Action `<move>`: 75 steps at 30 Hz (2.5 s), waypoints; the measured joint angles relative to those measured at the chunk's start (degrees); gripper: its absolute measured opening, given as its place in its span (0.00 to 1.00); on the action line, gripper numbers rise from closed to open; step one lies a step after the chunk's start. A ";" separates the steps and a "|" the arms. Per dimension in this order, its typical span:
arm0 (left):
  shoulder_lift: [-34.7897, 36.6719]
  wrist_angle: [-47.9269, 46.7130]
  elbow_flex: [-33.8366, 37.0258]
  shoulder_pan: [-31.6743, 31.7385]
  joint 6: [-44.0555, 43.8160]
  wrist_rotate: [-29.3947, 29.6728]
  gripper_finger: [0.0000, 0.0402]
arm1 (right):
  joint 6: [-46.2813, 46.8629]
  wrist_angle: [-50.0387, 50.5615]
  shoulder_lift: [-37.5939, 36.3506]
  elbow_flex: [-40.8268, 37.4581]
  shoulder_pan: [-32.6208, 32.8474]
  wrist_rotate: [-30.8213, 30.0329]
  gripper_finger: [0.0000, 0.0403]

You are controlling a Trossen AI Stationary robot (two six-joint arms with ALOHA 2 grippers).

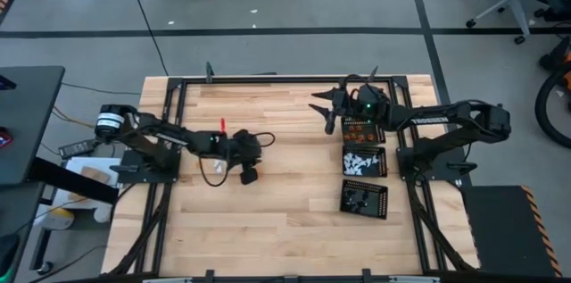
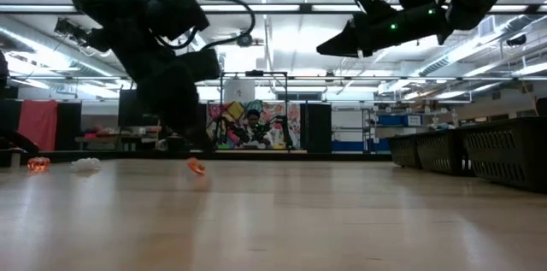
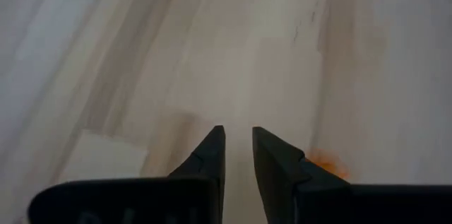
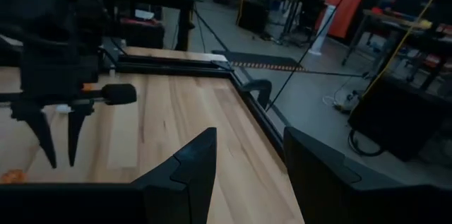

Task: Sort Halloween decoration
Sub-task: Put the orange pumpkin toy into the top black bin

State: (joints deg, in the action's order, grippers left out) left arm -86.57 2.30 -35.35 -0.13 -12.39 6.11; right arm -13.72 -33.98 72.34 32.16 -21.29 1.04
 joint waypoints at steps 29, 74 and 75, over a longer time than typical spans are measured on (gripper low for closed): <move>-27.77 61.48 9.83 -11.35 1.05 12.54 0.61 | 3.07 -7.99 6.27 -0.02 0.54 7.86 0.42; -23.49 62.78 10.71 -4.65 -3.48 0.36 0.01 | 0.46 -8.84 6.24 -0.02 0.54 9.16 0.42; -23.49 62.80 10.71 -4.41 -3.77 0.37 0.01 | 0.46 -8.84 6.24 -0.01 0.54 9.16 0.42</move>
State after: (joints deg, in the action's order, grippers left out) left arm -110.06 65.10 -24.64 -4.55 -16.16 6.49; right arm -13.26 -42.83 78.59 32.14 -20.75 10.20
